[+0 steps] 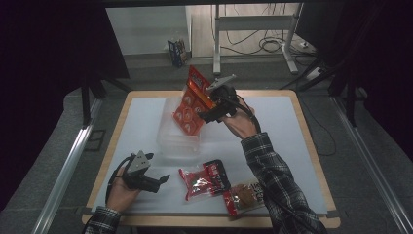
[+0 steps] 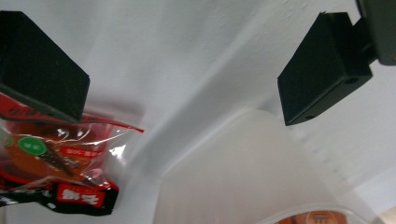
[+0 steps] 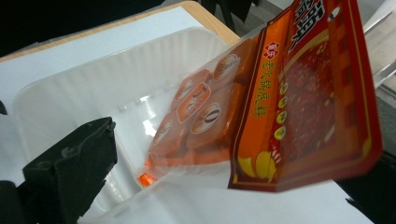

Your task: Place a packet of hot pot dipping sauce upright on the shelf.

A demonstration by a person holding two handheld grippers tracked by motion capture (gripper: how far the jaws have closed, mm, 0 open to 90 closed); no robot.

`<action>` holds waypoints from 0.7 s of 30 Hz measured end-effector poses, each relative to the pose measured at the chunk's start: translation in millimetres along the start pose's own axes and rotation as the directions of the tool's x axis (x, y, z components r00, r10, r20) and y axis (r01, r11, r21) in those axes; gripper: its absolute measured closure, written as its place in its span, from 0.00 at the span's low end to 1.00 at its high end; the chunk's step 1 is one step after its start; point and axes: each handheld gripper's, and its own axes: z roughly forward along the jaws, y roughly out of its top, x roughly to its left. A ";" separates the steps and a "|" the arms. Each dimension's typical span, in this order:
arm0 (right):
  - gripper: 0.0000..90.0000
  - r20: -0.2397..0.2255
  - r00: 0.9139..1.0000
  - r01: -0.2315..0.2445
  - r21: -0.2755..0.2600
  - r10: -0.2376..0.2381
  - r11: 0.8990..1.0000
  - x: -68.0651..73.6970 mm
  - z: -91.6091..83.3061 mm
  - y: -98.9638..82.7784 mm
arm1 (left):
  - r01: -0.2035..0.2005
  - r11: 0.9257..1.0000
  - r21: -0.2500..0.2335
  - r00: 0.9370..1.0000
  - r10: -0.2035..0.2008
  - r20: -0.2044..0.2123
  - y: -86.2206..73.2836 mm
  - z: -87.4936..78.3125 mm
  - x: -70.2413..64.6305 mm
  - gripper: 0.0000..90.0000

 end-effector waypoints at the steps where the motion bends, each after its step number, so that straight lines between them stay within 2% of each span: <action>1: 0.00 -0.005 1.000 -0.001 -0.006 0.001 1.000 0.2 -1.1 -1.8 | -0.001 1.000 -0.001 1.000 0.001 0.004 0.3 0.1 -0.4 0.02; 9: 0.00 -0.015 1.000 -0.009 -0.016 0.009 1.000 7.7 -8.5 -16.4 | 0.042 0.999 0.006 0.999 -0.042 0.033 3.2 1.6 -2.4 0.02; 15: 0.00 -0.023 1.000 -0.006 -0.046 0.005 0.999 15.6 -16.1 -28.0 | 0.043 0.999 -0.009 0.998 -0.043 0.053 6.1 0.6 -5.7 0.03; 18: 0.00 -0.046 0.999 -0.006 -0.050 0.004 0.999 21.0 -20.2 -34.3 | 0.046 0.999 -0.015 0.997 -0.045 0.063 7.9 0.5 -7.9 0.03; 21: 0.00 -0.040 0.999 0.010 -0.044 -0.012 0.999 26.2 -22.8 -39.8 | 0.045 0.999 -0.015 0.996 -0.044 0.076 9.7 0.7 -10.3 0.03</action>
